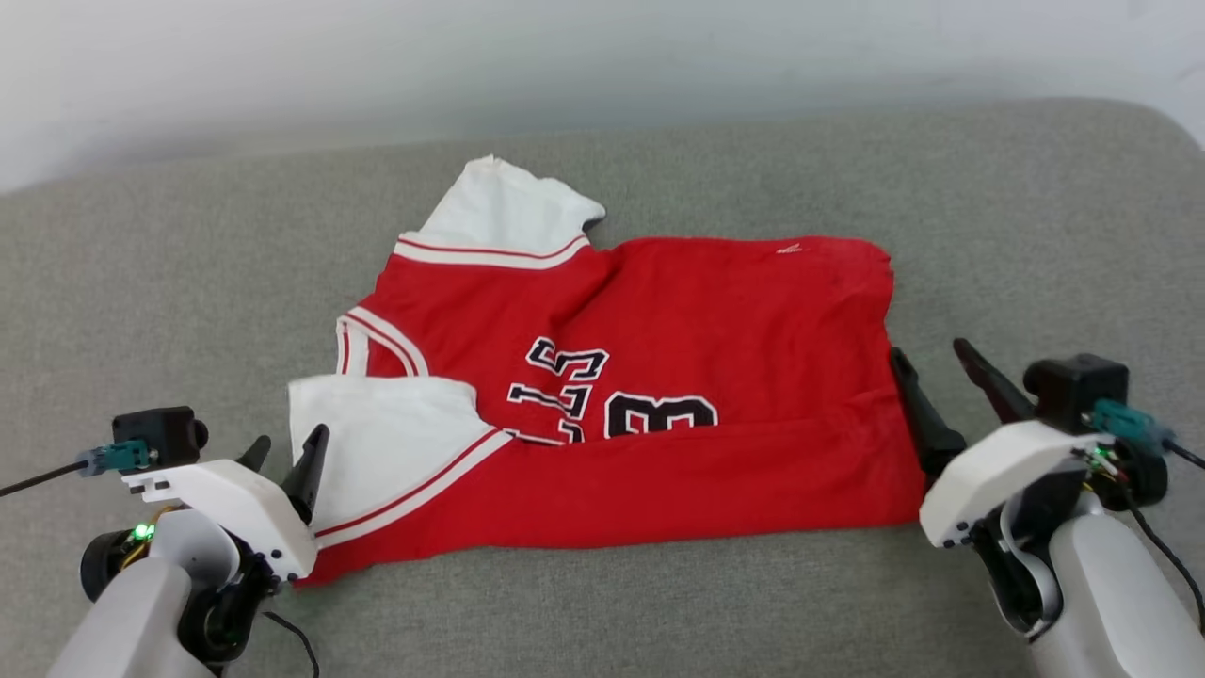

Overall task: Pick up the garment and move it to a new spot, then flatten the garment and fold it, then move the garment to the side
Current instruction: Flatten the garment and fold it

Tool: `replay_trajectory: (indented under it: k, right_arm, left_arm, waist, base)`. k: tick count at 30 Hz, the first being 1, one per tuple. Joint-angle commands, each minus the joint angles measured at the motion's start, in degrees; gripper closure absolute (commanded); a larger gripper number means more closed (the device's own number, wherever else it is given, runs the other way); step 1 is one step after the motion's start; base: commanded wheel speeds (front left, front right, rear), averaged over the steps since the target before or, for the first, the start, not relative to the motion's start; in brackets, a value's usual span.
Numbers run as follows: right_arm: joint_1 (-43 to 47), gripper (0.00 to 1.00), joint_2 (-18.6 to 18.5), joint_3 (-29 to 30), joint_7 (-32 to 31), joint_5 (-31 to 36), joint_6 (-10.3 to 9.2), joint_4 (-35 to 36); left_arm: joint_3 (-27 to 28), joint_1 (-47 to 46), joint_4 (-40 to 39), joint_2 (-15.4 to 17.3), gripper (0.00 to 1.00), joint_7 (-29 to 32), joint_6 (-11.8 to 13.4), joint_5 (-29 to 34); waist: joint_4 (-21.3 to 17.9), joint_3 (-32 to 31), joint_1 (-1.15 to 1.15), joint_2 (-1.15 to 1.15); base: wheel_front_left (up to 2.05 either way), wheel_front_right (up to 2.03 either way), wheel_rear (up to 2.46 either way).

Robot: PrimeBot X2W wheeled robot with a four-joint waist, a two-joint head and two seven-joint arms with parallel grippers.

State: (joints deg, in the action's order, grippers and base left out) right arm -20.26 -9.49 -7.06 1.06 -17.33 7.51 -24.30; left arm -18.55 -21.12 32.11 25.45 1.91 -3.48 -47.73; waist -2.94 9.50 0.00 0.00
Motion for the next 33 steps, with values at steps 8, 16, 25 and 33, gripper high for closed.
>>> replay_trajectory:
  k: [8,16,25,33]
  right_arm:
    - [6.42,0.0,2.17,3.43,1.68,3.26,-0.03,7.99]
    - [10.66,0.0,4.22,3.57,-0.58,5.06,-0.03,16.91]
    - [11.12,0.0,5.89,4.63,-2.5,4.88,-0.04,20.28]
    - [10.12,0.0,6.47,7.71,-2.49,4.94,-0.03,19.06]
  left_arm:
    - [-0.44,4.53,-8.96,6.85,0.0,9.25,2.87,-0.3]
    - [-1.4,10.22,-20.5,13.7,0.0,26.01,7.43,-4.08]
    - [-1.42,13.33,-23.35,15.61,0.0,33.7,10.24,-7.78]
    - [-3.57,13.55,-21.62,12.76,1.0,34.86,8.3,-9.31]
  waist:
    - [-2.26,-5.82,0.0,0.0]
    - [-4.77,-3.48,0.0,0.0]
    - [-6.99,2.65,0.0,0.0]
    - [-6.98,2.33,0.0,0.0]
  base:
    - [0.0,0.0,0.0]
    - [0.0,0.0,0.0]
    - [0.0,0.0,0.0]
    - [0.0,0.0,0.0]
